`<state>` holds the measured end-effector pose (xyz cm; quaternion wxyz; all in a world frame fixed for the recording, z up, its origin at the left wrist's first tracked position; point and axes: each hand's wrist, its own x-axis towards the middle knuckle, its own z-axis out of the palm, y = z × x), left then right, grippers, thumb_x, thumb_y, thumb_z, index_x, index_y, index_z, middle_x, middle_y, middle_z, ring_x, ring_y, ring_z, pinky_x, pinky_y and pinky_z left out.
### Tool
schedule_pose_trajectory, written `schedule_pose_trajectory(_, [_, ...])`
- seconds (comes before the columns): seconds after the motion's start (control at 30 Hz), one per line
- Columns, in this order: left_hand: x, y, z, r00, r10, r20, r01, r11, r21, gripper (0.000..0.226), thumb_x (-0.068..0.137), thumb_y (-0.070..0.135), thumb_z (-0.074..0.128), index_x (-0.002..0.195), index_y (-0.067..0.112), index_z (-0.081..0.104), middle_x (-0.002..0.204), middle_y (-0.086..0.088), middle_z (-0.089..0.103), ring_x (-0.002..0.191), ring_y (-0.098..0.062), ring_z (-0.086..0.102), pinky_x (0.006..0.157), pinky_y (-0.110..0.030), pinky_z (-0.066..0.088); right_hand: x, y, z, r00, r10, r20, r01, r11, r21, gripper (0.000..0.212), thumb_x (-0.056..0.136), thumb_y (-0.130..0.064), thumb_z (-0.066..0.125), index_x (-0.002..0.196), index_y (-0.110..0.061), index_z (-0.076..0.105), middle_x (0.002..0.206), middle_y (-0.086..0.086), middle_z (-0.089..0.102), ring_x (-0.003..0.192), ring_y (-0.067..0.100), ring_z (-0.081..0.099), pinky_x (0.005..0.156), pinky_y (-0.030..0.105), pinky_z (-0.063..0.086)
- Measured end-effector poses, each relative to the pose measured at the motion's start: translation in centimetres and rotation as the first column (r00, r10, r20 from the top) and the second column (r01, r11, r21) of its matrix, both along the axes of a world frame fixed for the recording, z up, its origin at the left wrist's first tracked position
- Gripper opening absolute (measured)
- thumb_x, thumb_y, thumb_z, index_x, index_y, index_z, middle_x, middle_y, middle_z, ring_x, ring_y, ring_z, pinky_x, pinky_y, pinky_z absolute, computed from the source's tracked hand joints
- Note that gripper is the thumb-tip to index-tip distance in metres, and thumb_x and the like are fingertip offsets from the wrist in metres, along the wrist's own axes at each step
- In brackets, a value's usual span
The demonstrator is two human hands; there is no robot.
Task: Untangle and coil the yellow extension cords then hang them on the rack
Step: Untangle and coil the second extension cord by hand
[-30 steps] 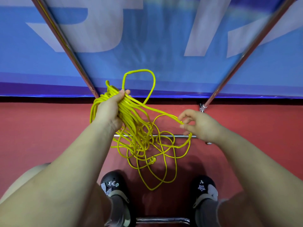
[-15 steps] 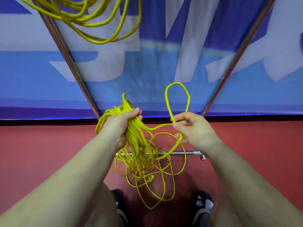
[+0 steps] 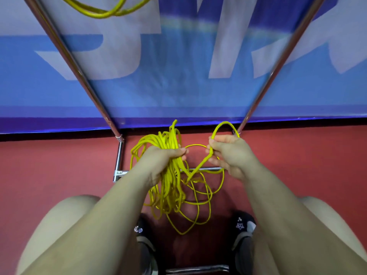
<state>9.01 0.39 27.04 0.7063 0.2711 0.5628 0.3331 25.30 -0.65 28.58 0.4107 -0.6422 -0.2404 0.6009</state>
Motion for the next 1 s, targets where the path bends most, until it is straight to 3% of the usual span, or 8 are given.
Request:
schedule_pose_trajectory(0.13, [0.2, -0.1, -0.9, 0.994, -0.093, -0.062, 0.097, 0.993, 0.064, 0.024, 0.08, 0.003, 0.067, 0.06, 0.013, 0.076, 0.072, -0.008, 0.073, 0.065, -0.016, 0.068, 0.069, -0.037, 0.058, 0.0, 0.9, -0.2, 0.975, -0.075, -0.207, 0.058, 0.994, -0.087, 0.011, 0.092, -0.004, 0.054, 0.086, -0.011, 0.049, 0.071, 0.005, 0.056, 0.065, 0.014, 0.058, 0.049, 0.022, 0.053])
schedule_pose_trajectory(0.33, [0.6, -0.5, -1.7, 0.965, -0.197, -0.171, 0.227, 0.957, 0.179, 0.013, 0.08, 0.002, 0.068, 0.075, 0.014, 0.066, 0.066, -0.003, 0.068, 0.058, -0.018, 0.065, 0.059, -0.03, 0.056, -0.6, 1.7, -1.0, 0.91, -0.224, -0.348, 0.189, 0.973, -0.132, 0.011, 0.089, 0.003, 0.054, 0.09, -0.006, 0.048, 0.07, 0.01, 0.058, 0.045, 0.012, 0.064, 0.045, 0.026, 0.055])
schedule_pose_trajectory(0.5, [0.7, -1.0, -2.6, 0.965, -0.227, -0.132, 0.246, 0.956, 0.16, 0.016, 0.078, 0.002, 0.07, 0.087, 0.014, 0.069, 0.085, -0.009, 0.072, 0.074, -0.023, 0.069, 0.074, -0.036, 0.058, -1.2, 2.4, -0.8, 0.878, -0.249, -0.409, 0.205, 0.968, -0.148, 0.008, 0.093, 0.005, 0.045, 0.097, 0.001, 0.051, 0.079, 0.011, 0.056, 0.078, 0.021, 0.06, 0.077, 0.033, 0.05])
schedule_pose_trajectory(0.63, [0.5, -0.9, -3.2, 0.992, -0.096, -0.076, 0.102, 0.992, 0.078, 0.009, 0.075, 0.001, 0.072, 0.078, 0.009, 0.071, 0.08, -0.014, 0.072, 0.069, -0.024, 0.068, 0.073, -0.039, 0.057, -2.3, 2.4, -0.8, 0.877, -0.127, -0.463, 0.118, 0.992, -0.048, 0.035, 0.094, 0.007, 0.041, 0.129, 0.004, 0.042, 0.097, 0.014, 0.059, 0.099, 0.027, 0.058, 0.066, 0.032, 0.058])
schedule_pose_trajectory(0.73, [0.1, -0.4, -2.9, 0.999, 0.042, 0.02, -0.041, 0.999, -0.03, 0.003, 0.078, 0.0, 0.068, 0.076, 0.001, 0.07, 0.069, -0.011, 0.071, 0.057, -0.018, 0.068, 0.061, -0.034, 0.059, -2.2, 2.4, -1.6, 0.997, 0.049, -0.063, -0.043, 0.995, 0.095, 0.036, 0.091, -0.002, 0.053, 0.127, -0.004, 0.05, 0.11, 0.008, 0.06, 0.103, 0.02, 0.059, 0.075, 0.031, 0.055])
schedule_pose_trajectory(0.83, [-0.7, 0.1, -2.9, 0.991, 0.127, 0.045, -0.124, 0.99, -0.067, 0.009, 0.081, 0.002, 0.066, 0.073, 0.0, 0.069, 0.062, -0.009, 0.069, 0.052, -0.016, 0.066, 0.056, -0.031, 0.058, -2.2, 1.8, -2.7, 0.84, 0.226, 0.494, -0.375, 0.899, 0.226, 0.011, 0.085, -0.011, 0.064, 0.088, -0.022, 0.064, 0.076, -0.009, 0.063, 0.068, 0.002, 0.059, 0.071, 0.03, 0.05])
schedule_pose_trajectory(0.9, [-1.3, 0.3, -3.1, 0.982, 0.173, 0.077, -0.166, 0.982, -0.087, 0.011, 0.079, 0.003, 0.066, 0.069, 0.002, 0.071, 0.065, -0.01, 0.069, 0.055, -0.018, 0.067, 0.057, -0.031, 0.059, -2.4, 1.4, -3.3, 0.754, 0.336, 0.564, -0.509, 0.842, 0.179, 0.019, 0.082, -0.015, 0.068, 0.071, -0.028, 0.061, 0.065, -0.012, 0.059, 0.058, -0.001, 0.054, 0.066, 0.026, 0.047])
schedule_pose_trajectory(1.0, [-2.1, 0.4, -3.4, 0.967, 0.202, 0.158, -0.185, 0.976, -0.116, 0.003, 0.067, 0.01, 0.07, 0.068, 0.007, 0.071, 0.074, -0.011, 0.066, 0.063, -0.021, 0.065, 0.06, -0.033, 0.057, -2.7, 1.0, -3.9, 0.711, 0.443, 0.546, -0.587, 0.802, 0.114, 0.009, 0.08, -0.018, 0.071, 0.076, -0.024, 0.067, 0.064, -0.011, 0.059, 0.059, 0.001, 0.054, 0.069, 0.029, 0.048])
